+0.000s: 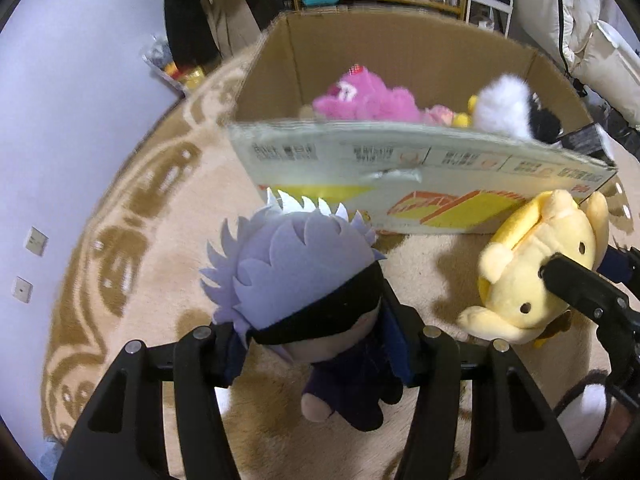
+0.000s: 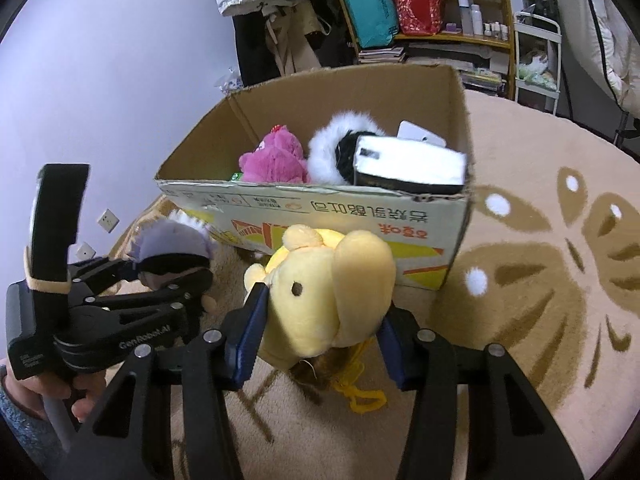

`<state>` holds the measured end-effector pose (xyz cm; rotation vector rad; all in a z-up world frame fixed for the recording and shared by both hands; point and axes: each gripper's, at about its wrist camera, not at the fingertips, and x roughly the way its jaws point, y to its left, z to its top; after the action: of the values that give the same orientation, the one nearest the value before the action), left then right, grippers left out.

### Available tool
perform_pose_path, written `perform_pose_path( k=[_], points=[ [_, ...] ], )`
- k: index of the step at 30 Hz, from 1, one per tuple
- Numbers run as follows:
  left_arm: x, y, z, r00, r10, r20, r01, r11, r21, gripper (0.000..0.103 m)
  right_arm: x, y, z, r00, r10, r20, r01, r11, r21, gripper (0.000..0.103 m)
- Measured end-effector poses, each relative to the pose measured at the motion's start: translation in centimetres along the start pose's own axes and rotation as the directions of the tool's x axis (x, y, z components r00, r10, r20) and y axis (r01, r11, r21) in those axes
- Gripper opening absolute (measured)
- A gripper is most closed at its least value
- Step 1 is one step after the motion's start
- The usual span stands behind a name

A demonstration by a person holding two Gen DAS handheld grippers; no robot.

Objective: Organize soft objects
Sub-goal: 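Lift the white-haired doll with the left tool while the right tool lifts the yellow dog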

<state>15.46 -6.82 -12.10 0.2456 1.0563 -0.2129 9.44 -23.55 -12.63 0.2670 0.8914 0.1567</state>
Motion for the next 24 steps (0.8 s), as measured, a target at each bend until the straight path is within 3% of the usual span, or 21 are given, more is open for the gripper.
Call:
perform_pose_path(
  k=[16,24],
  points=[
    [-9.2,0.0,-0.6,0.981,0.07,0.18,-0.068,0.998,-0.018,0.056,-6.3,1.5,-0.5,0.994,-0.045,0.102,0.047,0.999,-0.02,0.054],
    [-12.6,0.7,-0.8,0.953,0.103,0.284,-0.102,0.995,-0.021,0.056,-9.2,2.4,0.0,0.983,-0.052,0.174,0.059,0.998,-0.037,0.054]
  ],
)
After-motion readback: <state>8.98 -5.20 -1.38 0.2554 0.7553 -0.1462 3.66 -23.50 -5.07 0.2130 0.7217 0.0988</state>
